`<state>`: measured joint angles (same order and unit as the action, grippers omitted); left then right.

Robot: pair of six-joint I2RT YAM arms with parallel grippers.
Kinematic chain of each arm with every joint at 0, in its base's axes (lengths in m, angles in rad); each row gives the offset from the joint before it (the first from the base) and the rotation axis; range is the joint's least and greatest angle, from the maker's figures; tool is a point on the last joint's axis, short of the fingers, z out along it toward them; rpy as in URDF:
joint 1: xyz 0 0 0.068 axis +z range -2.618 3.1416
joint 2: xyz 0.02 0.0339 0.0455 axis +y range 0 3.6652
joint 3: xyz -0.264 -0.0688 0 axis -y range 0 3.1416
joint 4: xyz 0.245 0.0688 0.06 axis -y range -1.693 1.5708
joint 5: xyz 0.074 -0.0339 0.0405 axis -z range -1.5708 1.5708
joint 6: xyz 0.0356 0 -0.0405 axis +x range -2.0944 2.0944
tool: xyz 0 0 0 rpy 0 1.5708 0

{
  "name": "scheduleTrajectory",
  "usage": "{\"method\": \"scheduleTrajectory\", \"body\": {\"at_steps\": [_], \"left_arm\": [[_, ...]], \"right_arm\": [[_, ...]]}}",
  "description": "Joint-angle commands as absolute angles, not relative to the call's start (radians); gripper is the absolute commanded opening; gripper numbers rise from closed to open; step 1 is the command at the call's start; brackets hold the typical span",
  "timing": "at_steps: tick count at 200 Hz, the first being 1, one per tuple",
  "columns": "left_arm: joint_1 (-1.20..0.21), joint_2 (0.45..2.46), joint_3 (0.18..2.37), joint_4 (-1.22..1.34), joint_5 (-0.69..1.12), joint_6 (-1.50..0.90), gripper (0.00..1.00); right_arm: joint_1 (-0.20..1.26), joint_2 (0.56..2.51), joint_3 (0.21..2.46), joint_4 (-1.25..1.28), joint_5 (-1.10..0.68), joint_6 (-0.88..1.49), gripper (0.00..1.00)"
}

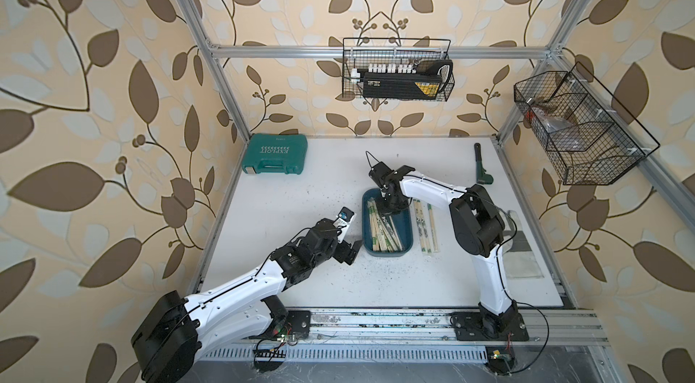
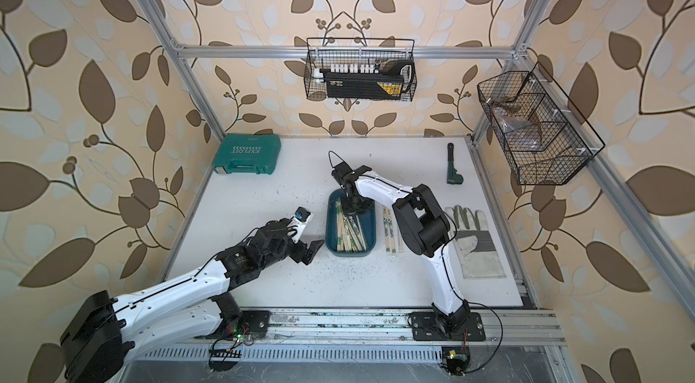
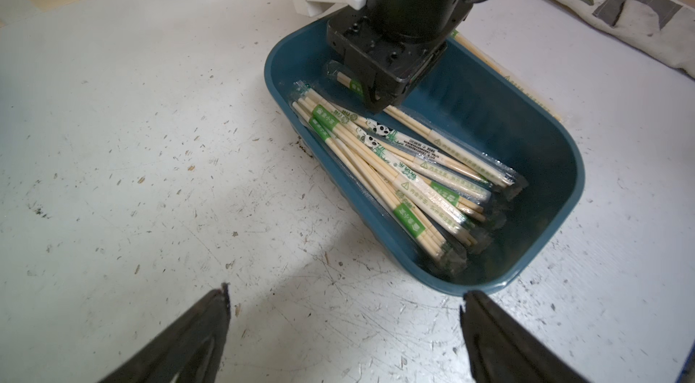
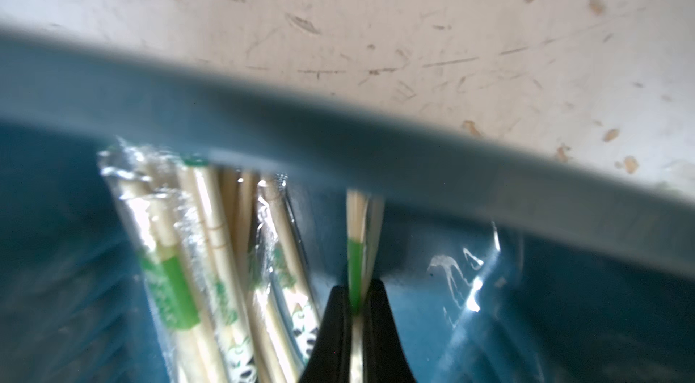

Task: Take the paired disposable chopsticks out of the storage box
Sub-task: Pick up the paired disposable chopsticks from the storage box, then place the paired disposable chopsticks at the center of the board.

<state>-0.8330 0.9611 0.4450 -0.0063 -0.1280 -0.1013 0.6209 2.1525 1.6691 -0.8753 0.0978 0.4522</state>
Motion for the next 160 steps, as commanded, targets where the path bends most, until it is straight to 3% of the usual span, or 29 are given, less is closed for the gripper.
{"method": "scheduleTrajectory", "body": {"at_steps": [1,70,117,160], "left_arm": [[-0.840,0.960,0.482,0.015,-0.117,-0.083,0.99],[-0.842,0.960,0.484,0.013,-0.117,-0.084,0.99],[-0.841,0.966,0.486,0.012,-0.115,-0.083,0.99],[-0.842,0.964,0.485,0.012,-0.117,-0.084,0.99]], "right_arm": [[0.620,2.071,1.670,-0.897,0.115,0.453,0.03],[0.584,1.942,1.684,-0.930,0.106,0.451,0.03],[0.494,1.860,1.713,-1.000,0.107,0.435,0.04],[0.360,1.785,1.571,-0.969,0.108,0.398,0.04]]}}
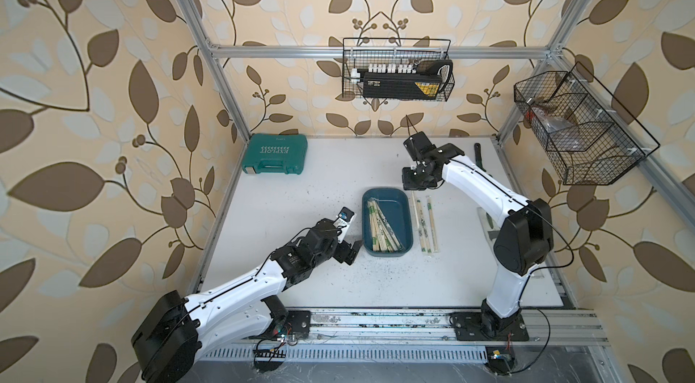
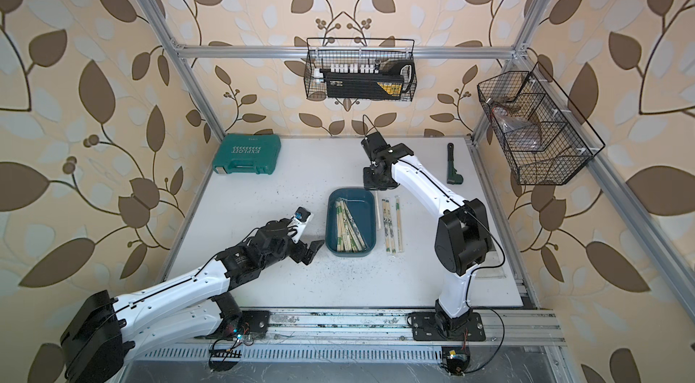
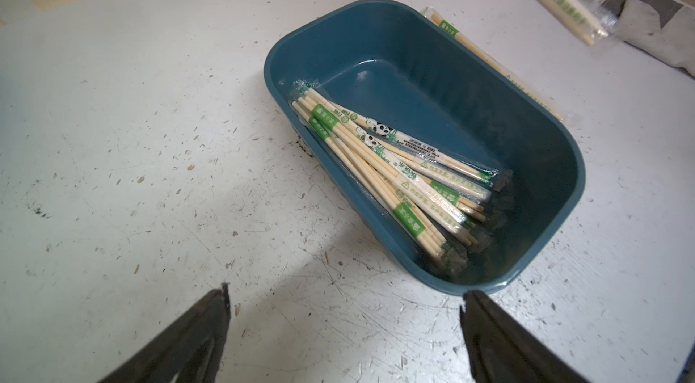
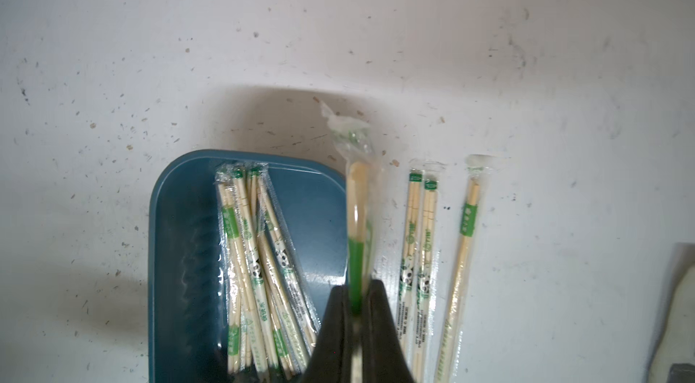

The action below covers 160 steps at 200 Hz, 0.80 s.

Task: Take the paired disposable chopsticks out of the storage box
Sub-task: Place the paired disposable chopsticks at the center of the board.

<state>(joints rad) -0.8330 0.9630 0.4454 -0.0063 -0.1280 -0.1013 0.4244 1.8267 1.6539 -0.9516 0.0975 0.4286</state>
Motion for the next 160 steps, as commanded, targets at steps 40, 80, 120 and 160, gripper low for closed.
{"method": "scheduleTrajectory", "body": {"at_steps": [40,80,120,160], "left_arm": [[-0.842,0.972,0.486,0.014,-0.114,-0.083,0.99],[-0.842,0.976,0.487,0.015,-0.112,-0.083,0.99],[-0.842,0.979,0.487,0.015,-0.110,-0.083,0.99],[-0.842,0.971,0.485,0.016,-0.112,-0.083,0.99]], "right_arm": [[0.259,1.764,1.430,-0.905,0.143,0.352,0.04],[0.216,1.806,1.308,-0.800,0.169,0.348,0.05],[0.212,1.859,1.279,-0.741,0.152,0.341,0.05],[0.213,1.895,1.272,-0.703,0.147,0.323,0.06]]}}
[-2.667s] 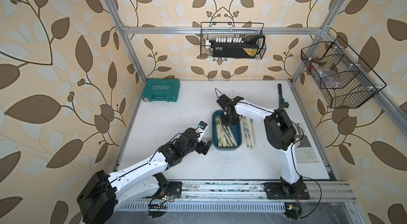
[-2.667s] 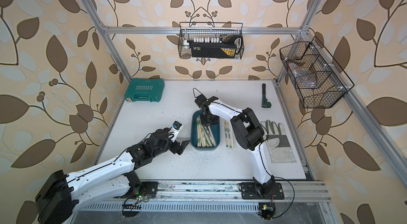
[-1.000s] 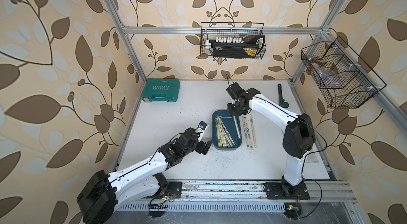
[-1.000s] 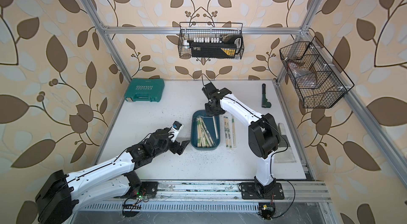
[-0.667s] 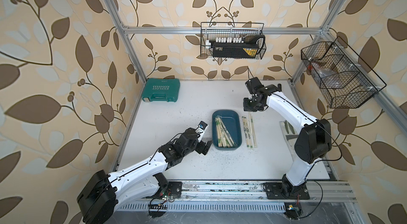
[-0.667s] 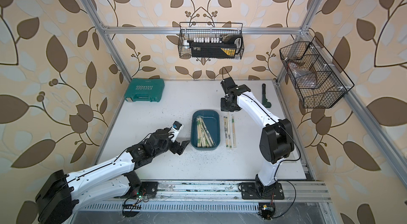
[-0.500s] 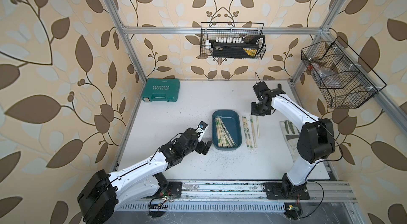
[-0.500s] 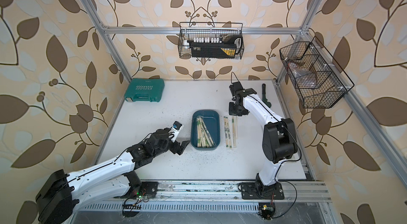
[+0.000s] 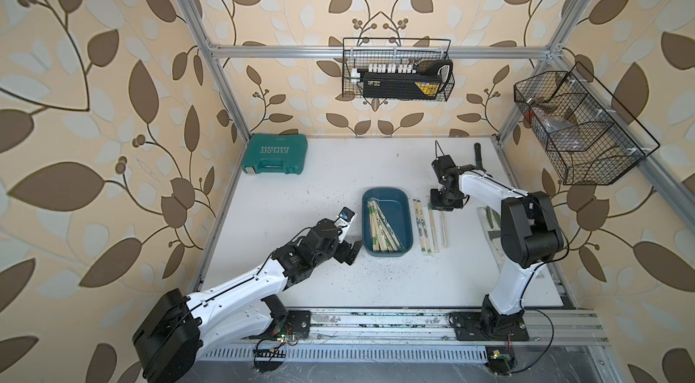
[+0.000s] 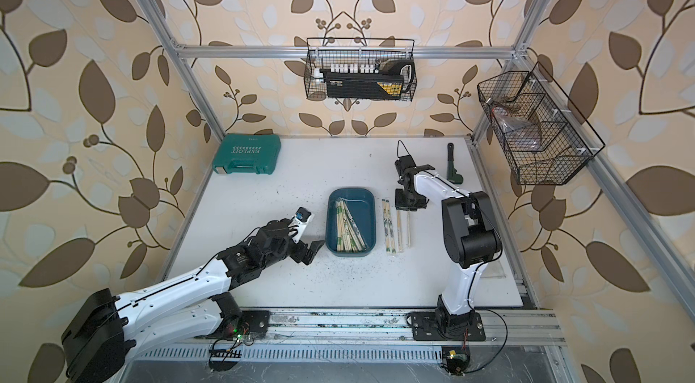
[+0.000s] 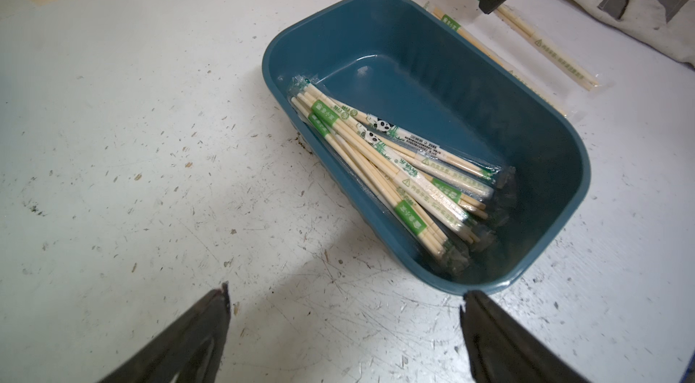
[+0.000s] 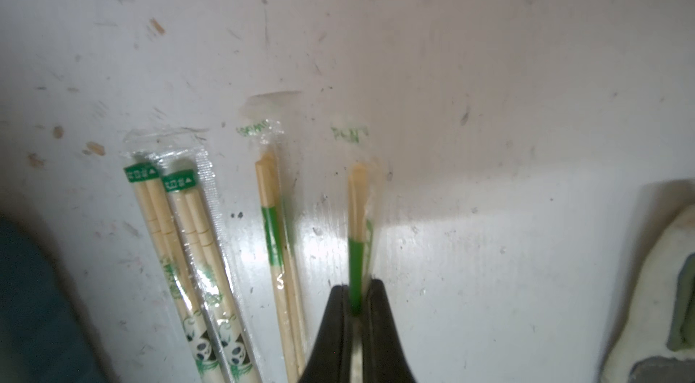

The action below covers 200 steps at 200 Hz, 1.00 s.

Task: Take the paired disposable chopsticks out of the storage box
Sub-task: Place the paired disposable chopsticks at the center of the board.

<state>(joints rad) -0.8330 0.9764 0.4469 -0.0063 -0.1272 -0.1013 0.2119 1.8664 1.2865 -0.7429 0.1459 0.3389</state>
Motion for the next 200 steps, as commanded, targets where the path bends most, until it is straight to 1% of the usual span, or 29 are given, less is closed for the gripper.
{"method": "scheduleTrajectory", "body": {"at_steps": [1,200], "left_arm": [[-0.842,0.971,0.485,0.016,-0.112,-0.083,0.99],[-0.842,0.971,0.488,0.014,-0.110,-0.080,0.99]], "right_arm": [[0.213,1.895,1.273,-0.703,0.148,0.323,0.06],[0.230,1.946,1.267,-0.730,0.176,0.323,0.10]]}}
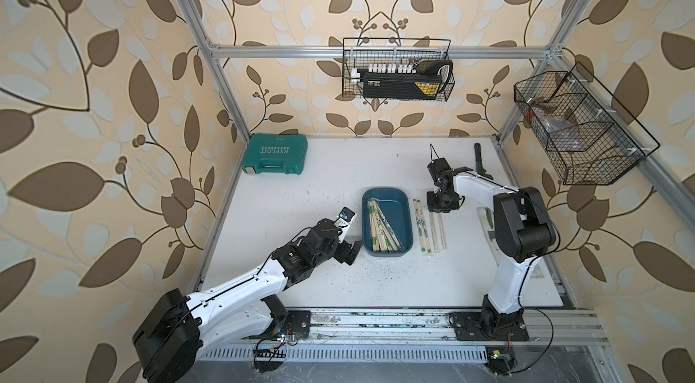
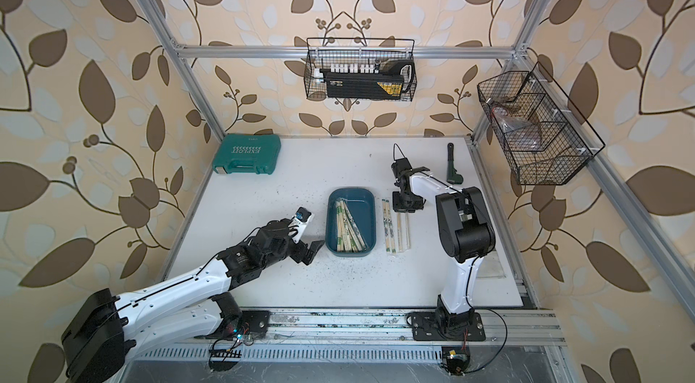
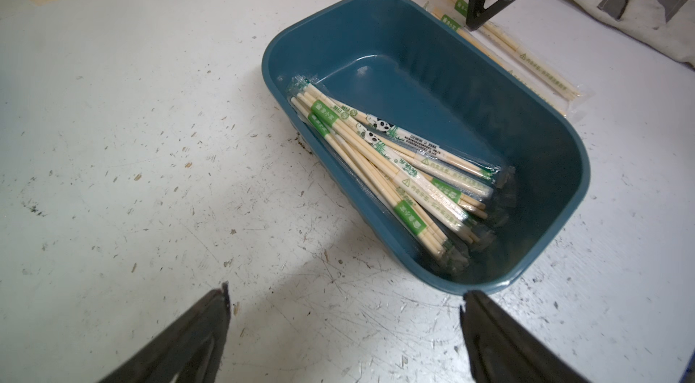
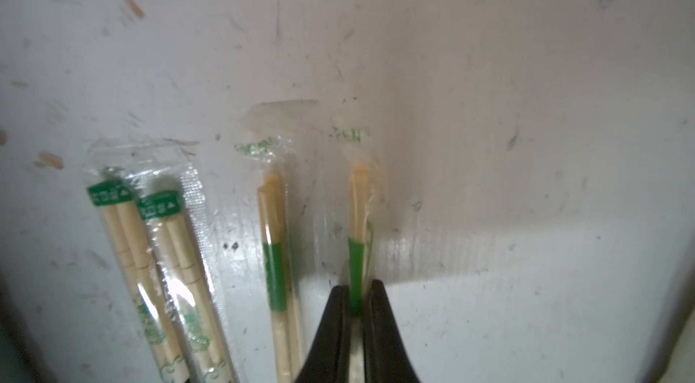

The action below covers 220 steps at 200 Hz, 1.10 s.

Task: Take the paired disposable chopsticks out of the storage box
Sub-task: Place the paired disposable chopsticks at the center of the board.

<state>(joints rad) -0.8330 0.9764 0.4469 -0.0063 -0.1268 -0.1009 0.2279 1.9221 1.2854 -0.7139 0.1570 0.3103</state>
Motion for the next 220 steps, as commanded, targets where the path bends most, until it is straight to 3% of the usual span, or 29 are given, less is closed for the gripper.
{"method": "scheduleTrajectory", "body": {"at_steps": [1,111,157,220], "left_arm": [[-0.842,0.972,0.488,0.014,-0.110,-0.080,0.99],[-0.842,0.974,0.489,0.011,-0.112,-0.080,0.99],[-0.842,0.974,0.489,0.011,-0.112,-0.080,0.99],[-0.842,0.978,0.489,0.011,-0.112,-0.080,0.99]], "right_arm": [[0.230,1.946,1.267,-0.730,0.176,0.323,0.10],[0.239,1.942,1.246,-0.732,0.176,0.334,0.11],[0.242,1.927,1.259,-0.748,0.187,0.336,0.26],[0.251,1.904,1.279,-0.770,0.177,0.332,0.26]]}}
